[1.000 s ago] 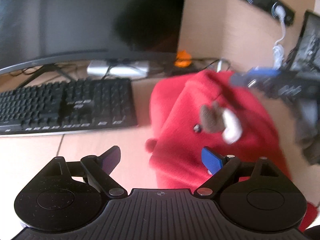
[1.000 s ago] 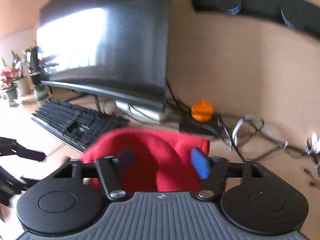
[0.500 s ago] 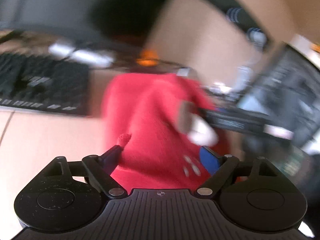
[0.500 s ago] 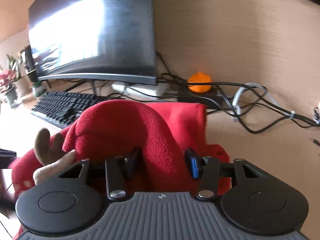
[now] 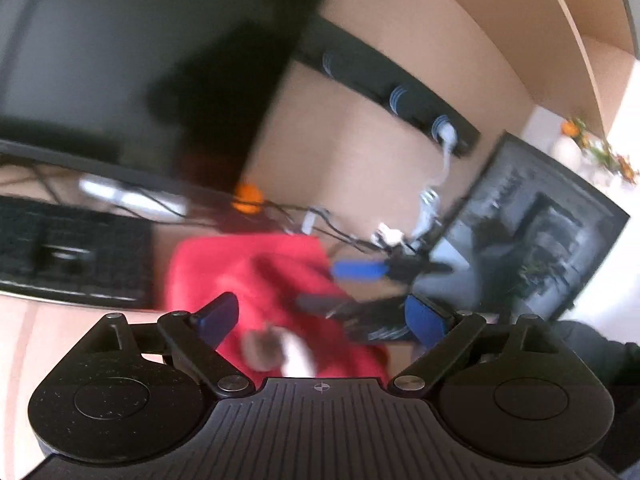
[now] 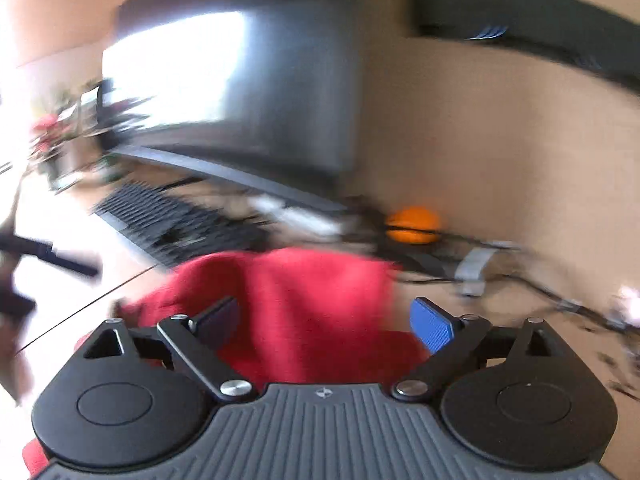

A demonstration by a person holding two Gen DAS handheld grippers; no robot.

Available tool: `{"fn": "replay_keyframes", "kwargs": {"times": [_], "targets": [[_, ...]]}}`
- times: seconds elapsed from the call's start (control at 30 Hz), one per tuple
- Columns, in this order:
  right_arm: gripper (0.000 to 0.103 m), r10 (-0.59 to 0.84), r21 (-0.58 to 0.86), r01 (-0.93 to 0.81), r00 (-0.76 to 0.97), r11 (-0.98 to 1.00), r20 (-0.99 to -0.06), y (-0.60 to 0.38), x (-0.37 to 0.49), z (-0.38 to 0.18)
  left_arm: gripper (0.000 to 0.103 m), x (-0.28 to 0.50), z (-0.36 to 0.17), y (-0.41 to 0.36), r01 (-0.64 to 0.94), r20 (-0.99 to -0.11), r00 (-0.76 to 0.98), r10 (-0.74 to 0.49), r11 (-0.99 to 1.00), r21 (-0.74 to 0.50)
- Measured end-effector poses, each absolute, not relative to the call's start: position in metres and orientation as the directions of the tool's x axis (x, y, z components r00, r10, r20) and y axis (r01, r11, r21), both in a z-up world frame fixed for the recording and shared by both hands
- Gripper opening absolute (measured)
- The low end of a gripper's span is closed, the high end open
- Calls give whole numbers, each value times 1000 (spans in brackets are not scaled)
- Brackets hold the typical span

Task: Fold clothes

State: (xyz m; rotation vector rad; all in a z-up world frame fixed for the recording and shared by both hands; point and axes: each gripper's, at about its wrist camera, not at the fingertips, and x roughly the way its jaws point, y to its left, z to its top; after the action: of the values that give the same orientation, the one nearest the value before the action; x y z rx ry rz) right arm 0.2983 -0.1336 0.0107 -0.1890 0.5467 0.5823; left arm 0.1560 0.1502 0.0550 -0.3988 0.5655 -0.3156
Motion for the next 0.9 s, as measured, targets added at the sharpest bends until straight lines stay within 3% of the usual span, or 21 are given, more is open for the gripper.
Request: {"fn": "replay_keyframes", "kwargs": {"times": [0.17, 0.27, 0.4, 0.53, 0.77, 0.9], "targets": [[90, 253, -156, -409, 776, 899, -578, -126, 334, -26, 94, 195, 6, 126, 74, -613, 712, -343, 905, -419], [89, 135, -255, -373, 760, 892, -636, -115, 355, -67, 94, 201, -7, 127, 34, -630, 705, -325, 903, -428], [89, 193, -94, -359, 684, 928, -703, -132, 372, -82, 94, 208, -9, 123, 39, -645, 702, -303, 920, -390], [89, 262, -50, -394, 694, 918, -671, -147, 365, -69, 96, 215, -13, 117, 32, -659, 698, -281, 931, -362], [89, 365, -95, -465, 791, 880, -491, -140, 347, -17, 97, 216, -14, 106, 40, -679, 692, -245, 952, -303], [89, 374, -156, -503, 785, 850, -494, -117, 356, -26, 98, 218, -12, 104, 31, -690, 686, -233, 956, -291]]}}
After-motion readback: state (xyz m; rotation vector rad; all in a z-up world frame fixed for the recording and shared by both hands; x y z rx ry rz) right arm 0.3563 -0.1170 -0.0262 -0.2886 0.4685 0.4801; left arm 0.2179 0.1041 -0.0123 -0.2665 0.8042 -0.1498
